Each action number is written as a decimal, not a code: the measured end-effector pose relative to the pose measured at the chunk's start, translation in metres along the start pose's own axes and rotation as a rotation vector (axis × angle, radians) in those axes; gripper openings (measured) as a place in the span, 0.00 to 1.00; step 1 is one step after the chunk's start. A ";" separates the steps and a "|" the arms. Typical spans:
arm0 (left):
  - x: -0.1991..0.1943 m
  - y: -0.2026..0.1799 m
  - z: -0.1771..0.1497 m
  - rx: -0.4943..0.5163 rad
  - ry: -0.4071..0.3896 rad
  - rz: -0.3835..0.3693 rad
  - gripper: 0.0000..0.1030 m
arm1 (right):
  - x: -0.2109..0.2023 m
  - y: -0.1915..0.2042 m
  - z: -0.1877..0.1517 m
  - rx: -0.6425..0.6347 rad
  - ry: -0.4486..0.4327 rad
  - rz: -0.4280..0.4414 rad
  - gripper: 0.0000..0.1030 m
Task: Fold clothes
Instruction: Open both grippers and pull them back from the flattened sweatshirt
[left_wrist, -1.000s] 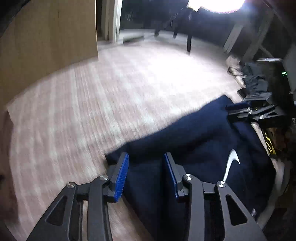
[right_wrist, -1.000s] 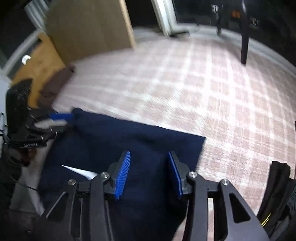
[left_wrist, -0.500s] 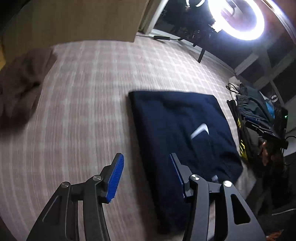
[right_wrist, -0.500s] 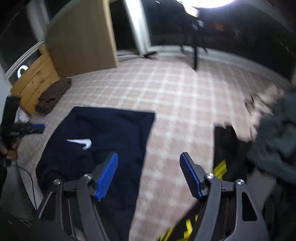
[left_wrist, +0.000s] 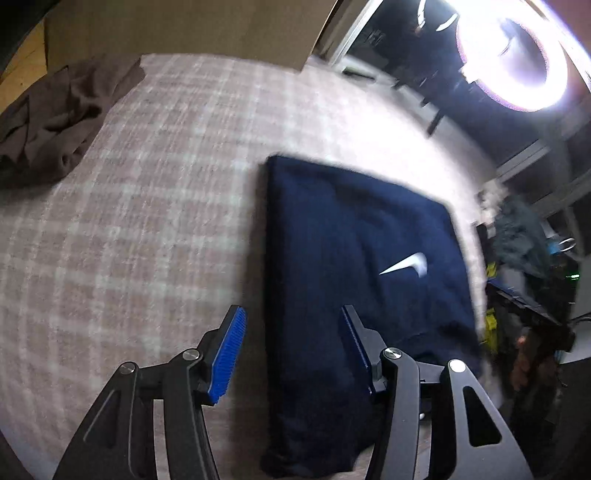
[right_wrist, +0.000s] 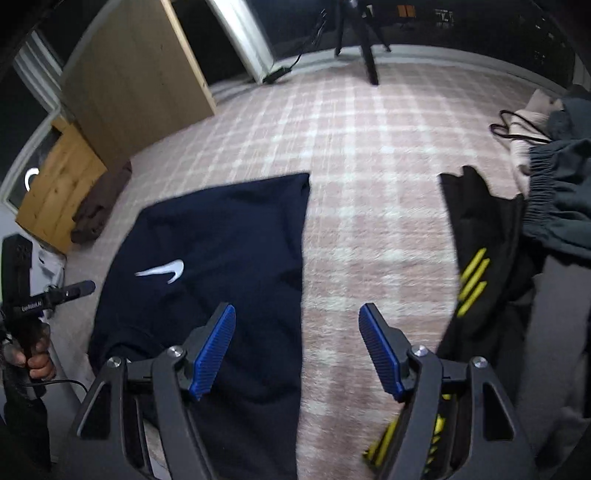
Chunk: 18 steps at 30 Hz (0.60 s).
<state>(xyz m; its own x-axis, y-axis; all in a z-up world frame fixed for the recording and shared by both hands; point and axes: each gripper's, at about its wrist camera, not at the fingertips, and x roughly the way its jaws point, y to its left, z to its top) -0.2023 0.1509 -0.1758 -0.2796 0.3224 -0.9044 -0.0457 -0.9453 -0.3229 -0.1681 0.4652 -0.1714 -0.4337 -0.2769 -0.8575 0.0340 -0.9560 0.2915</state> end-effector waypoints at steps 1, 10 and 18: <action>0.000 0.000 -0.002 0.005 0.011 0.004 0.49 | 0.002 0.005 -0.002 -0.016 0.008 0.000 0.67; 0.001 0.004 -0.010 -0.021 0.010 -0.074 0.50 | 0.019 0.005 -0.013 -0.001 0.044 0.007 0.67; 0.023 -0.001 -0.004 -0.038 0.029 -0.117 0.50 | 0.027 0.000 -0.006 0.005 0.057 0.009 0.67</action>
<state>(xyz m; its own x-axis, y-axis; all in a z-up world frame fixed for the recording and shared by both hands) -0.2045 0.1593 -0.1971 -0.2468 0.4326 -0.8671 -0.0397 -0.8986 -0.4370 -0.1744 0.4572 -0.1969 -0.3815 -0.2909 -0.8774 0.0329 -0.9529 0.3016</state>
